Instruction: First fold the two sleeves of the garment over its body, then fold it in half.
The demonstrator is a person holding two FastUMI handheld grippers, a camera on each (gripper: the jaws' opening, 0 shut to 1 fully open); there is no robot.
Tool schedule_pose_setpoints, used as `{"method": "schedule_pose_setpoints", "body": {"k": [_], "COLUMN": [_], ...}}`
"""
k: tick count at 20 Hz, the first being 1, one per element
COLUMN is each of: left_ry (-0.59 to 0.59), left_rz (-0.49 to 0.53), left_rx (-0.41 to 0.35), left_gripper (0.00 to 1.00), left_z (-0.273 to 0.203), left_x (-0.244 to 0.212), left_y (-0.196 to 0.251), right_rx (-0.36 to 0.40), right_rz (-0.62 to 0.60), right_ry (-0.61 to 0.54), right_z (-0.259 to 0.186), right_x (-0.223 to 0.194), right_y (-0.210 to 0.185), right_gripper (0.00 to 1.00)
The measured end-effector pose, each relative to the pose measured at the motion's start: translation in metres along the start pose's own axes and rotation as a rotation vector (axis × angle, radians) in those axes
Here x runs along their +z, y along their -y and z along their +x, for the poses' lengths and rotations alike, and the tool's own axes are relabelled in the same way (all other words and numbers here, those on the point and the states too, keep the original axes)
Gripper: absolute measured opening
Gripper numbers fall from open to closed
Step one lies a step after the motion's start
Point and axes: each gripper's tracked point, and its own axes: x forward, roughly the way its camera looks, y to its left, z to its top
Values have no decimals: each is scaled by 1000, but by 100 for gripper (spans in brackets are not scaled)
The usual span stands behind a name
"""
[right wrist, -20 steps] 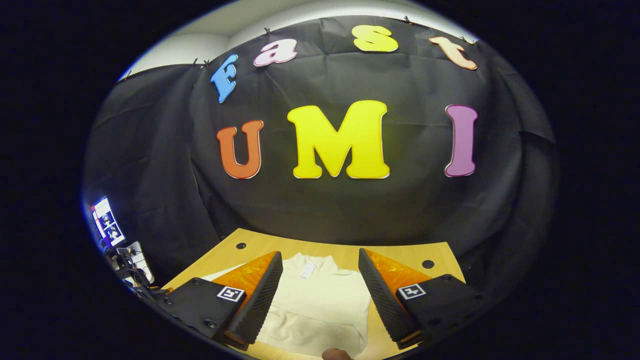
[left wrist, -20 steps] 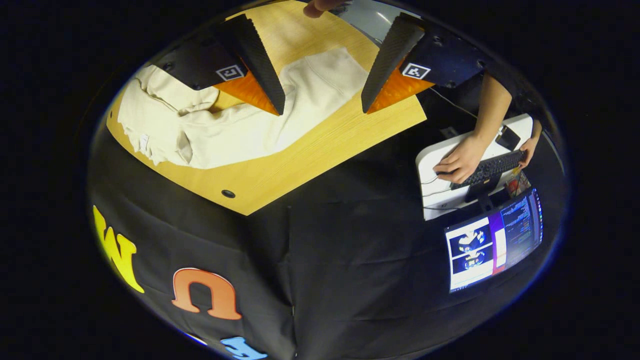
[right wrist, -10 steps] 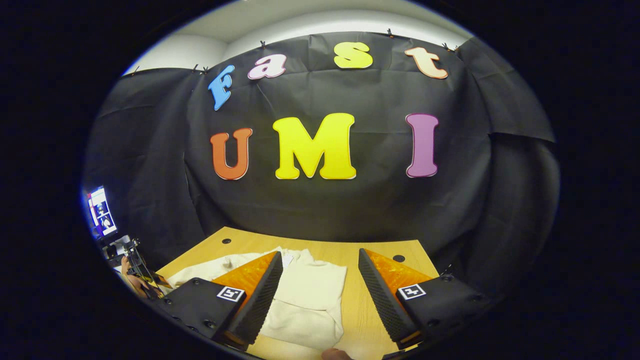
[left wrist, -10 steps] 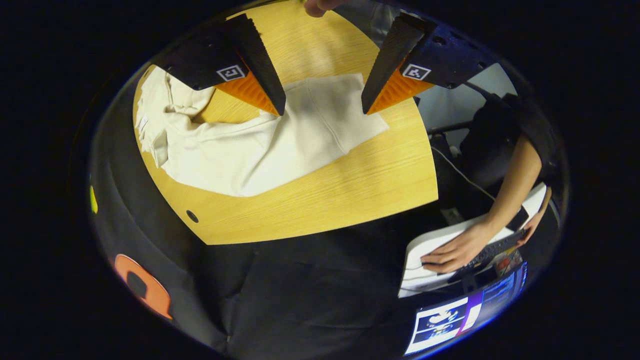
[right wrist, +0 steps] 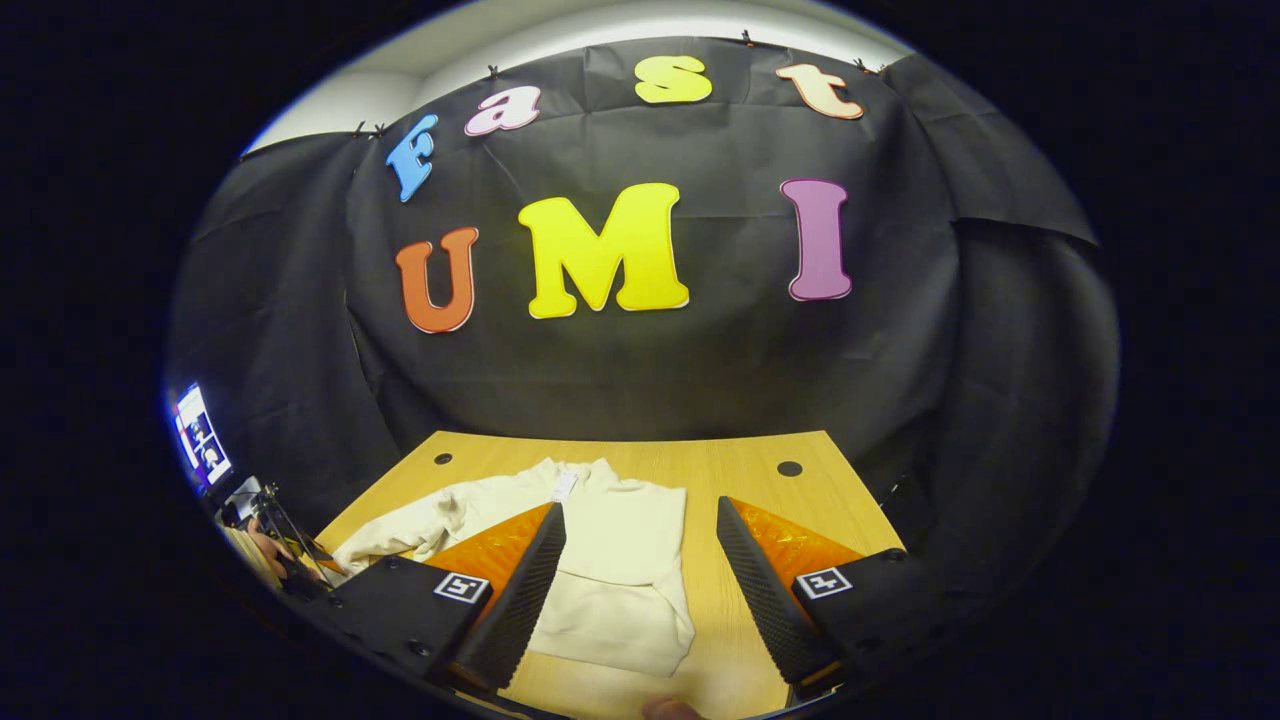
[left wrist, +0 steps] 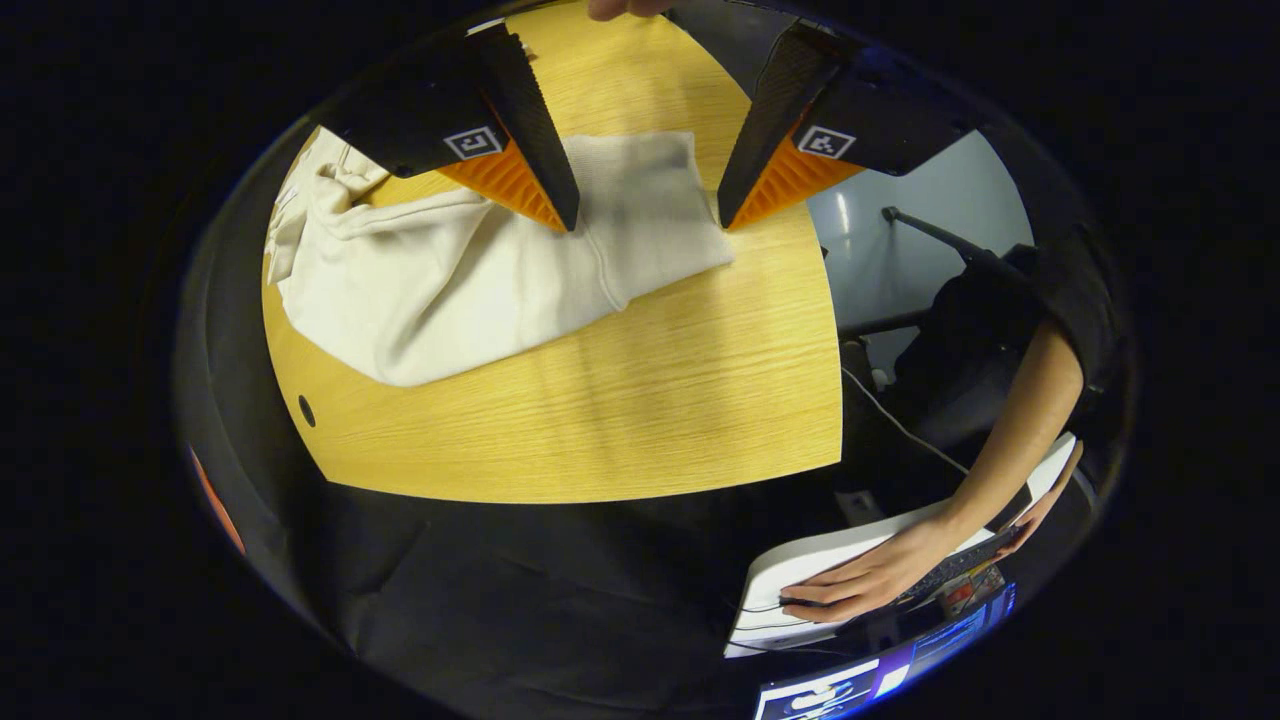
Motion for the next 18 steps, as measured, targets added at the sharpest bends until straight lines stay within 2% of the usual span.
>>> {"method": "schedule_pose_setpoints", "body": {"k": [4,7,10,11,12,13,16,18], "left_ry": [-8,-3,-8,-10,-15,-24,-43,-46], "left_rz": [52,76,78,76,82,86,69,89], "left_rx": [17,2,-38,-85,-100,-116,-151,-133], "left_gripper": [84,66,54,41,30,12,8,4], "left_z": [5,9,10,12,11,10,10,7], "left_x": [7,14,21,23,23,23,24,24], "left_y": [10,14,20,28,28,28,30,27], "right_rx": [11,26,23,24,26,26,32,32], "right_rz": [-36,-58,-76,-80,-92,-105,-109,-113], "right_ry": [7,32,60,71,81,86,86,91], "right_z": [1,2,5,5,7,8,10,10], "right_x": [7,20,31,35,37,37,38,40], "right_y": [-18,-32,-41,-44,-47,-49,-55,-56], "right_gripper": [95,95,94,94,95,95,95,95]}}
